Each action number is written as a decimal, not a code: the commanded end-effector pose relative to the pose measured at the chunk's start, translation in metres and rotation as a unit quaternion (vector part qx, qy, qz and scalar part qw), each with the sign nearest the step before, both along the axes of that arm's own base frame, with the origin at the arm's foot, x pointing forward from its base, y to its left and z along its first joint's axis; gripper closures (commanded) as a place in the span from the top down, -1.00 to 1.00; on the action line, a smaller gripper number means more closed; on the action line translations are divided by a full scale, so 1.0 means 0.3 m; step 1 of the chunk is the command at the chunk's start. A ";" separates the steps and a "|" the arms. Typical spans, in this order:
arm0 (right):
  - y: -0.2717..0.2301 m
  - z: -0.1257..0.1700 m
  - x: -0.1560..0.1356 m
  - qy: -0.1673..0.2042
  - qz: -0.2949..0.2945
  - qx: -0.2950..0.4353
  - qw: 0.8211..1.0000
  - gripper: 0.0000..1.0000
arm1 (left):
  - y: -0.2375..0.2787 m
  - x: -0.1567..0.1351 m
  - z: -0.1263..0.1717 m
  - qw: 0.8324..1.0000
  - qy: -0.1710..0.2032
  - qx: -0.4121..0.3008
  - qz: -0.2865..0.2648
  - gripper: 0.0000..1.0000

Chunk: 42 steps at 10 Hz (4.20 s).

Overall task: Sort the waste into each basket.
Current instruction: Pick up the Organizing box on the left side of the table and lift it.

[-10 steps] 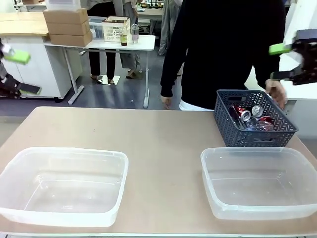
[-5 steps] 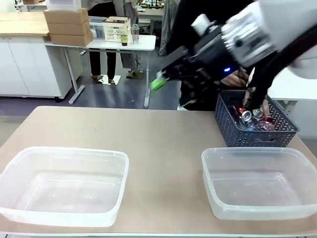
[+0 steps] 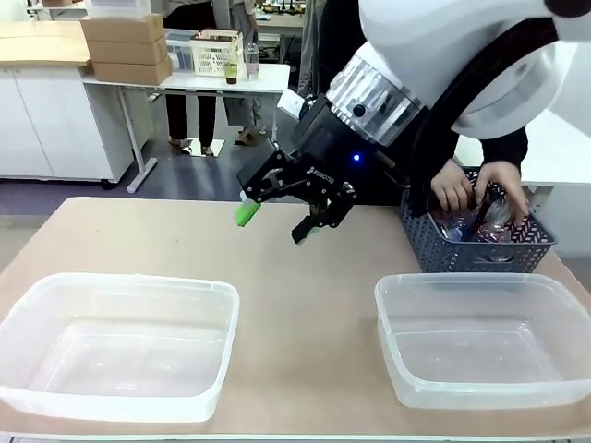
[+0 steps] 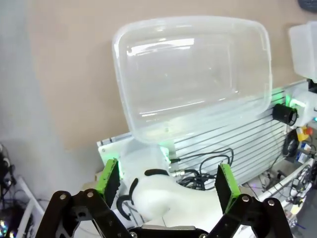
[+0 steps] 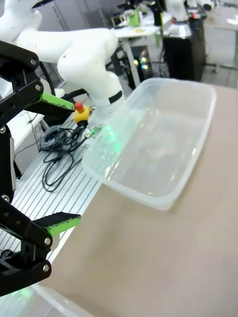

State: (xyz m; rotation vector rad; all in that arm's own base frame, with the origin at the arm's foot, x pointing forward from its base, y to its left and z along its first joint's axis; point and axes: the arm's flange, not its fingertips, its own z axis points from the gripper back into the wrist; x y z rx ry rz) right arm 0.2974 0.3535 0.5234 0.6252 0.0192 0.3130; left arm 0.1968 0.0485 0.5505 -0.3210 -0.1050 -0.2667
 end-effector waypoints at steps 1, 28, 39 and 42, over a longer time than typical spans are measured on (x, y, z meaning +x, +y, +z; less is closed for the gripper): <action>-0.009 0.011 -0.010 -0.006 -0.020 0.019 1.000 1.00 | 0.036 -0.008 0.010 1.000 0.020 0.006 0.013 1.00; 0.459 -0.466 -0.080 0.150 -0.218 -0.257 0.929 1.00 | -0.104 0.227 -0.818 0.967 0.204 0.132 0.073 1.00; 0.495 -0.509 -0.069 0.164 -0.211 -0.301 0.915 -1.00 | -0.116 0.132 -0.794 0.976 0.163 0.131 0.058 -0.75; 0.488 -0.516 -0.073 0.168 -0.212 -0.302 0.914 -1.00 | -0.117 0.134 -0.792 0.977 0.163 0.125 0.059 -1.00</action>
